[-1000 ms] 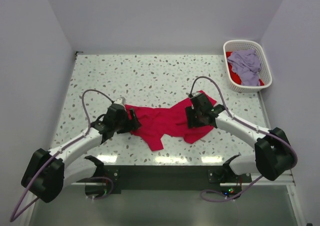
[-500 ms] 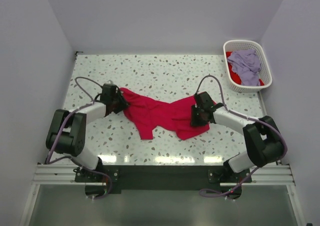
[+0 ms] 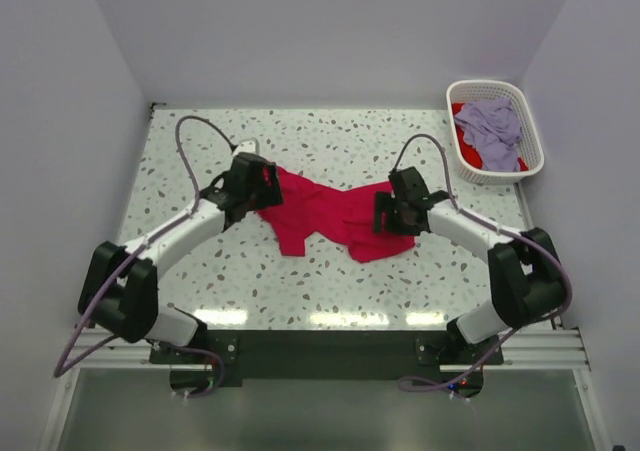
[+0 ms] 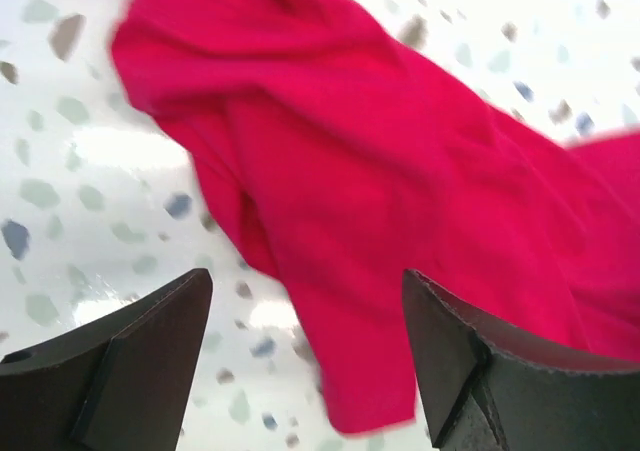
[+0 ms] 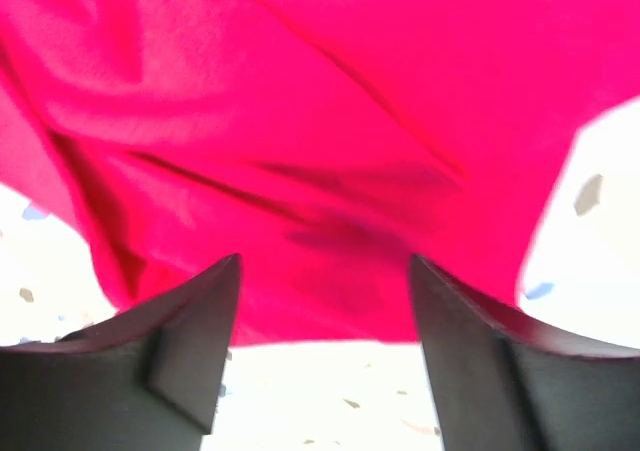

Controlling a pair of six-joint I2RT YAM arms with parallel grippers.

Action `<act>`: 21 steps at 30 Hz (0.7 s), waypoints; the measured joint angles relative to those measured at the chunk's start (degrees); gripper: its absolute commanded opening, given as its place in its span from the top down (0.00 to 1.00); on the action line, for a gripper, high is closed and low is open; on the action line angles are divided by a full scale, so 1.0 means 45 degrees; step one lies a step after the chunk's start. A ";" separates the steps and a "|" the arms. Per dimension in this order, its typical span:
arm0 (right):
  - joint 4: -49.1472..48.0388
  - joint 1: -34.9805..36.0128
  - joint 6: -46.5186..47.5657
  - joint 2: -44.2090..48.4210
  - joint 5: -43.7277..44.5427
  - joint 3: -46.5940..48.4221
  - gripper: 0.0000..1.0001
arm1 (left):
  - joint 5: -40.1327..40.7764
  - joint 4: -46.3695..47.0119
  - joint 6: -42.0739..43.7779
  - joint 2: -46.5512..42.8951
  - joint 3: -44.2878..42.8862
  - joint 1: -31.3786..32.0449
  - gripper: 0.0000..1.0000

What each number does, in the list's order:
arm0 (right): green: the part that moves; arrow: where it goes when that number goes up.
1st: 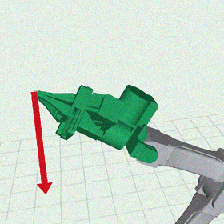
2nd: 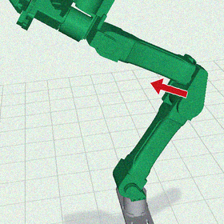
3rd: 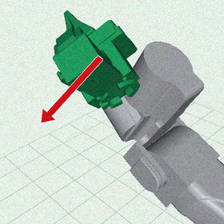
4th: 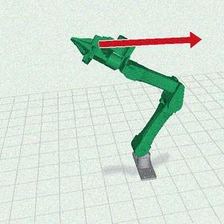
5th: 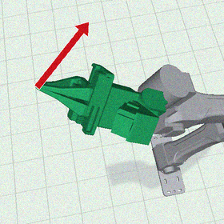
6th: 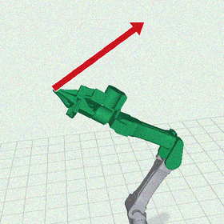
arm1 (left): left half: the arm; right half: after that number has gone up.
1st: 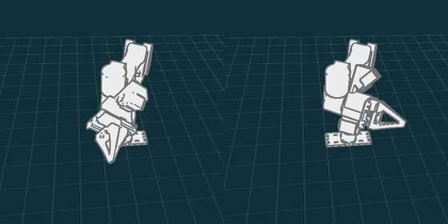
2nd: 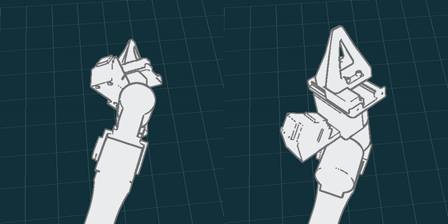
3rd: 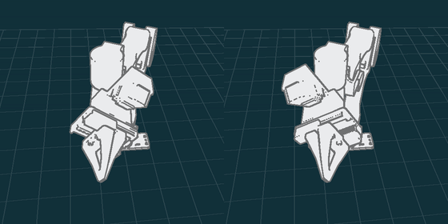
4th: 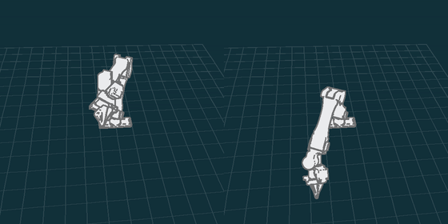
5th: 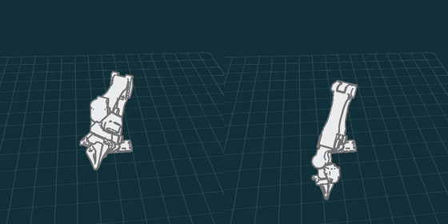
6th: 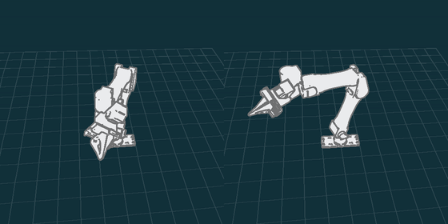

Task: Fold and stack the t-shirts
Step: Flatten the tshirt out

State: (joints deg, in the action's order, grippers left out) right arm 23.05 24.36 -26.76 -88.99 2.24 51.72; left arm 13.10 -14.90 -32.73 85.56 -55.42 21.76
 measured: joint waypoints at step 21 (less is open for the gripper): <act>0.2409 -0.0010 0.0321 0.6703 0.0228 -0.2681 0.16 | 0.3857 -0.5202 -0.1112 0.3633 -0.2361 0.7393 0.54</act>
State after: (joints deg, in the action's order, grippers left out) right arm 33.89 24.32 -25.32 -58.83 3.27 39.66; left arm 30.46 -38.30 -37.74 101.91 -66.04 55.02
